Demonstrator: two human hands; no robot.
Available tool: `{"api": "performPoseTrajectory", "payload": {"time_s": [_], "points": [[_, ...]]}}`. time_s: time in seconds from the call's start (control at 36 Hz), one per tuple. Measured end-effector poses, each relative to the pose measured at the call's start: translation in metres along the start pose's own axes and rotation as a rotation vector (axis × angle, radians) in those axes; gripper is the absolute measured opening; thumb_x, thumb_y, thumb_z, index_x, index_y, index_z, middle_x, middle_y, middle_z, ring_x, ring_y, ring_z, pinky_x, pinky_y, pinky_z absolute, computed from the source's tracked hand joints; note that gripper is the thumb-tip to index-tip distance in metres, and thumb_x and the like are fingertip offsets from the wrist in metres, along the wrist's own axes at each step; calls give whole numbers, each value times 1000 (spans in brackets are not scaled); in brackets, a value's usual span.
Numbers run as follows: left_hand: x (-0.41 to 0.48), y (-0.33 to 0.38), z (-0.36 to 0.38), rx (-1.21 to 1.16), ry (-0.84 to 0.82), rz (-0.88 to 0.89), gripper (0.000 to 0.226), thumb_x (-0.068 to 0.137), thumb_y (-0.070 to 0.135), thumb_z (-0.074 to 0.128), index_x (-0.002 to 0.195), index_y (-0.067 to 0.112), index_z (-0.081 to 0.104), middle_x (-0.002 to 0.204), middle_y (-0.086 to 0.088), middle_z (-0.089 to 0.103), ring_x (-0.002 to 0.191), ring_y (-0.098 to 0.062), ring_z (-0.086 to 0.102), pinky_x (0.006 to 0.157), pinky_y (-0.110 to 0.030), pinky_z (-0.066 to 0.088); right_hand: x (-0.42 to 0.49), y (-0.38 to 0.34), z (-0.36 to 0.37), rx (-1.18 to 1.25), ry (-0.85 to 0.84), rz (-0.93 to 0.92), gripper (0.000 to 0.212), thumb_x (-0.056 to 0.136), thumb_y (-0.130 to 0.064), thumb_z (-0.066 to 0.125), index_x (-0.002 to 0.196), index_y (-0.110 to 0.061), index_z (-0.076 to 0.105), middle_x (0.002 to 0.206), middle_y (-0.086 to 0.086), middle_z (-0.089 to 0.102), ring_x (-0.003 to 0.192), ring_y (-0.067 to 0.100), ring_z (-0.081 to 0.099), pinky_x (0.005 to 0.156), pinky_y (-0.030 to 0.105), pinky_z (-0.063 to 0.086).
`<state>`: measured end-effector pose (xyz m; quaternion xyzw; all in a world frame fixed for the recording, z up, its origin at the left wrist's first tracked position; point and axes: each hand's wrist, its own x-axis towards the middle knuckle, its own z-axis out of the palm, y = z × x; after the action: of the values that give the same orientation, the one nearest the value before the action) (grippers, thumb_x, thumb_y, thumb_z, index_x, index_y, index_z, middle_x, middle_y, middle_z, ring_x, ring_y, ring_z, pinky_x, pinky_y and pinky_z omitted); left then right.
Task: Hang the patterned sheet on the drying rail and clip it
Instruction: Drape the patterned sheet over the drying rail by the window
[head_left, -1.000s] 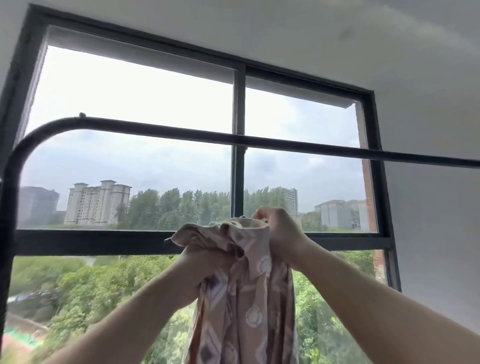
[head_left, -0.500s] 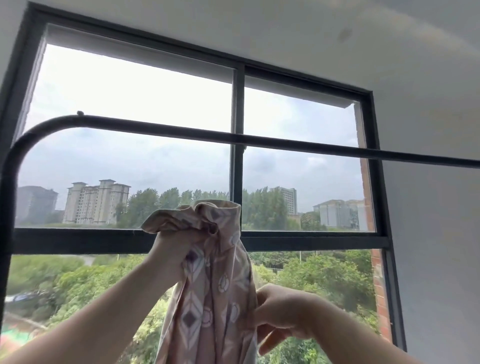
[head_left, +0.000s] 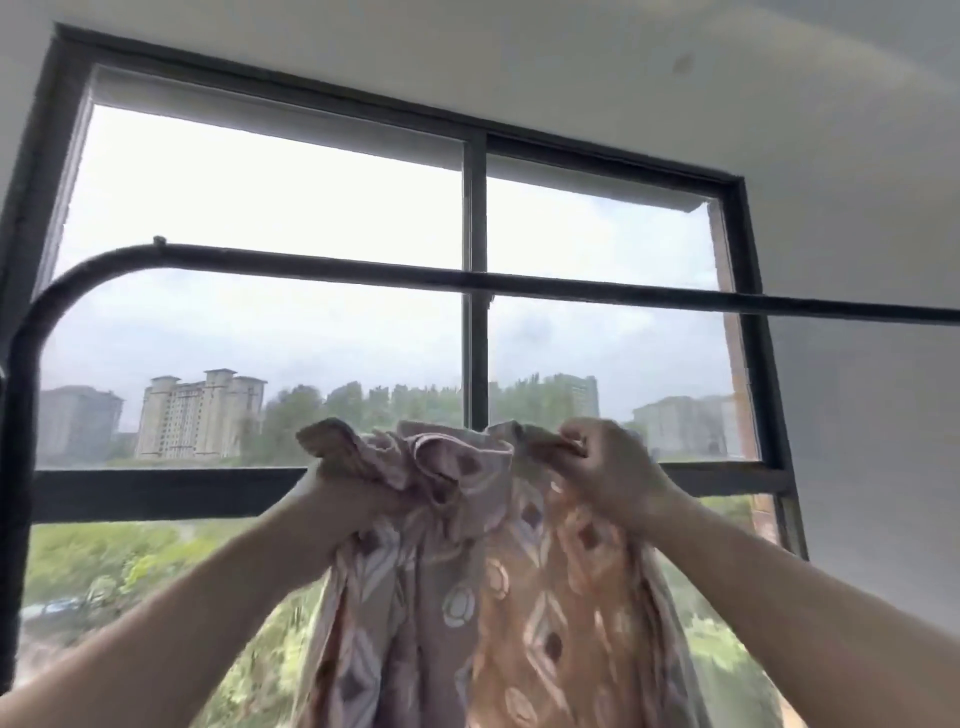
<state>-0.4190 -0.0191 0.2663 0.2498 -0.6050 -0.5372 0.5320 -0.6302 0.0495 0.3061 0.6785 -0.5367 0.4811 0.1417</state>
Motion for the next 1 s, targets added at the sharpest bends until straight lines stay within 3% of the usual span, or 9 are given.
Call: {"api": "performPoseTrajectory", "payload": {"time_s": [0.11,0.17,0.28,0.39,0.56,0.64,0.72,0.83,1.0], "points": [[6,-5,-8,25,-47,-20,30,65,-3,61,96,-5,62,102,-31,63,90,-43,63,88,-52,49,-4,0,0,208,117,8,34,89,-16,57,58,-17,45,55,-4,45,52,8,41,46,13,32],[5,-3,-3,45,-97,-33,31,65,2,65,95,-4,63,103,-30,64,91,-42,64,89,-56,49,-1,-8,2,274,59,-7,26,88,-16,58,62,-15,53,59,-1,52,56,13,48,56,24,40],[-19,3,30,-27,-325,9,22,45,-15,63,59,1,67,64,-19,67,52,-27,66,49,-29,55,3,-20,16,433,-35,-39,26,85,-19,64,60,-20,57,59,-4,55,61,13,51,63,30,40],[-19,2,46,-35,-264,136,28,55,-18,62,48,9,69,57,-12,68,49,-21,66,45,-24,53,1,-16,23,551,-76,17,21,76,-16,72,58,-17,60,62,1,54,68,16,49,64,33,39],[-8,0,39,-42,-60,185,25,70,-20,59,64,3,67,61,-15,67,52,-24,66,54,-31,57,-10,0,22,328,-258,124,29,73,-24,72,85,0,64,87,18,69,83,32,68,70,43,56],[-3,-1,35,-73,26,186,19,69,-18,63,71,0,63,63,-15,67,52,-24,65,60,-32,55,-15,5,24,196,-370,205,10,72,-11,69,65,-9,61,75,8,64,71,19,61,64,31,51],[-2,4,33,-109,85,211,18,69,-17,62,73,0,63,65,-15,66,50,-23,65,57,-31,55,-23,13,23,2,-523,342,3,74,-8,65,71,-8,65,72,3,58,63,13,52,57,25,48],[0,11,29,-121,123,247,17,71,-16,62,74,1,62,56,-9,67,48,-20,65,49,-26,52,-37,28,29,-156,-725,494,16,85,-12,57,70,-9,54,66,-3,50,53,5,45,42,12,38],[6,10,21,-129,125,262,15,72,-13,63,80,-1,63,74,-19,67,68,-30,66,67,-37,54,-46,38,42,-89,-617,607,16,90,-2,43,83,-1,56,65,6,57,50,12,55,50,23,52]]}}
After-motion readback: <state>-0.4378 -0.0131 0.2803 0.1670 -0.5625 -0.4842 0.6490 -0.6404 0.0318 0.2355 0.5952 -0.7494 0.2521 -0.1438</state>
